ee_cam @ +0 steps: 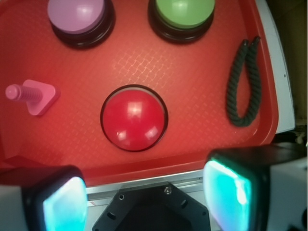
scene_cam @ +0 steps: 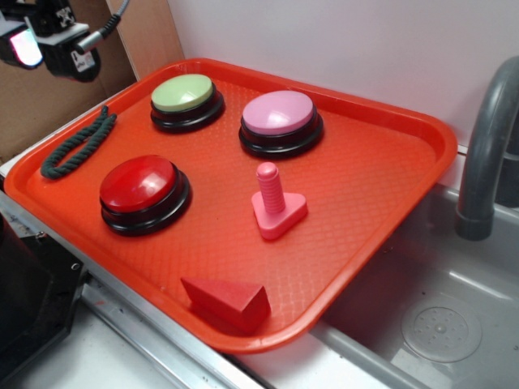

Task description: Push the red button.

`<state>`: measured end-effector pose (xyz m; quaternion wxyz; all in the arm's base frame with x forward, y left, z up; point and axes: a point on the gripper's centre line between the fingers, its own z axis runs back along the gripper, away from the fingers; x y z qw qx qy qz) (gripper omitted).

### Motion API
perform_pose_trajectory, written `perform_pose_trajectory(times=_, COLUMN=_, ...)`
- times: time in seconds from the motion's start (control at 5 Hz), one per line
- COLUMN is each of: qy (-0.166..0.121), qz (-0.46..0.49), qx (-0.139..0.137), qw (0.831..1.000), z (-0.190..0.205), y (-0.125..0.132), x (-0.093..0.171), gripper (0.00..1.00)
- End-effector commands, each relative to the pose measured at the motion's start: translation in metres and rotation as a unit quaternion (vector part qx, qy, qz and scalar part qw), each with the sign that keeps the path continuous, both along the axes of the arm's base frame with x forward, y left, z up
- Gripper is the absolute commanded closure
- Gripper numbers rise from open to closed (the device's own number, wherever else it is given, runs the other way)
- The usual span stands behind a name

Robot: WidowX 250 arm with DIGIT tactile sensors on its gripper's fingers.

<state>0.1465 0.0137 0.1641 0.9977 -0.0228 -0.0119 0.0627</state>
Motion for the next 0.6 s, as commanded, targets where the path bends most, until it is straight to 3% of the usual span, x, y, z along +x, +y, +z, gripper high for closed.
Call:
perform_pose_trajectory(times=0.0, qy=-0.027, qz=-0.006, qx=0.011, qw=1.000, z=0.0215, y=-0.0018, x=0.0045, gripper=0.00)
perform_pose_trajectory(times=0.4, qy=-0.021, qz=-0.011, qx=0.017, qw=1.000, z=0.0261, y=-0.0055, x=0.0029, gripper=0.00)
